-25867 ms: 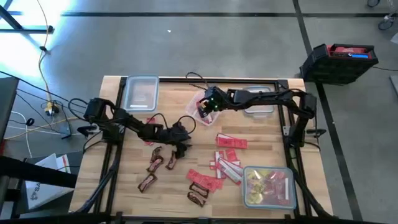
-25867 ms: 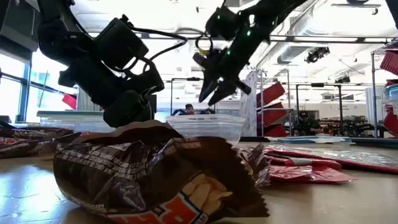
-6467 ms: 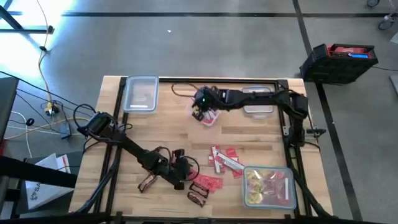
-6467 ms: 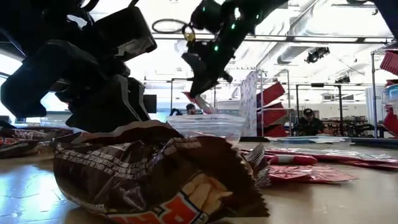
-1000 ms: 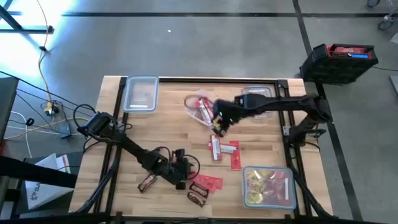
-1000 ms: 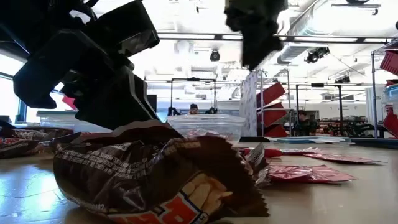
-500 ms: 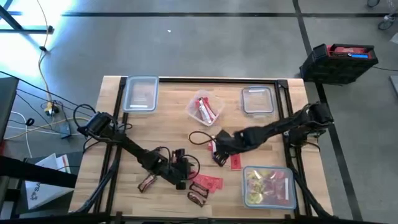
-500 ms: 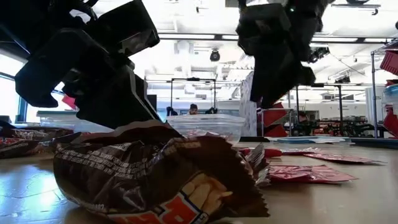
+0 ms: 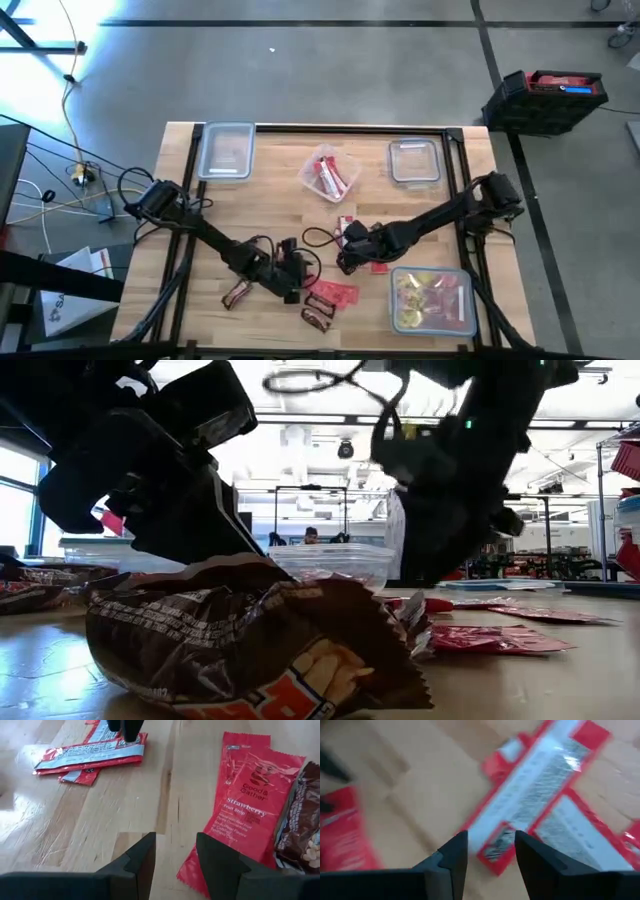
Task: Sort candy
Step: Put the strawberry red into the upper middle transparent bin
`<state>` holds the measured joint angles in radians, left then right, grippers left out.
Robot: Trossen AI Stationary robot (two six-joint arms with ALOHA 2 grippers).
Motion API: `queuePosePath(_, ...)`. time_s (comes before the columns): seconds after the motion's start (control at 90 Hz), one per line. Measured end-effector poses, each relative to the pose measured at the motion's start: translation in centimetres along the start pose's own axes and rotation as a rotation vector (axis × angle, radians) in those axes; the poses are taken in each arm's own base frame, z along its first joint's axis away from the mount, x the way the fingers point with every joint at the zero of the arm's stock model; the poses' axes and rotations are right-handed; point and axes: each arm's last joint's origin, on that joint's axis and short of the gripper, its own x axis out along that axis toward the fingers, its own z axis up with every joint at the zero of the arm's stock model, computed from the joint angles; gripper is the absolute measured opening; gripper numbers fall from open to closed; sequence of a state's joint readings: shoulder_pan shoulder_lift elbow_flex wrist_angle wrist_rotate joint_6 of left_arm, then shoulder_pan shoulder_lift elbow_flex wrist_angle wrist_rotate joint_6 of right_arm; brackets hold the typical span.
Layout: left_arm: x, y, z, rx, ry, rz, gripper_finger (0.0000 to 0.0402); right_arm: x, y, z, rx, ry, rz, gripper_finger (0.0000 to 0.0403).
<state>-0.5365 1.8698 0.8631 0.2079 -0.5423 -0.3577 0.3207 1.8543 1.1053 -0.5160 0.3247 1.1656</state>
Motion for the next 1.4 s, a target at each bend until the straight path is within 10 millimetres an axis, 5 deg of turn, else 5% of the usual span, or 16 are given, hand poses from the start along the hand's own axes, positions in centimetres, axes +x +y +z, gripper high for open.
queuePosePath(0.322, 0.0, 0.0, 0.0, -0.005, -0.001, 0.005, 0.0126, 1.7, 0.3, 0.2, 0.068, -0.007, 0.019, 0.0144)
queuePosePath(0.644, 0.0, 0.0, 0.0, -0.007, -0.005, 0.013, 0.0126, 2.1, 0.3, 0.2, 0.081, -0.017, 0.007, 0.0244)
queuePosePath(0.811, 0.0, 0.1, 0.0, -0.008, -0.007, 0.019, 0.0126, 2.1, 0.0, 0.0, 0.064, -0.002, -0.023, 0.0258)
queuePosePath(1.1, 0.0, 0.1, 0.0, -0.008, -0.008, 0.021, 0.0126, 2.3, -1.4, -0.7, 0.047, 0.027, -0.119, 0.0192)
queuePosePath(1.4, 0.0, 0.1, 0.0, -0.009, -0.008, 0.022, 0.0126, 2.1, -1.4, -0.4, 0.008, 0.037, -0.111, 0.0044)
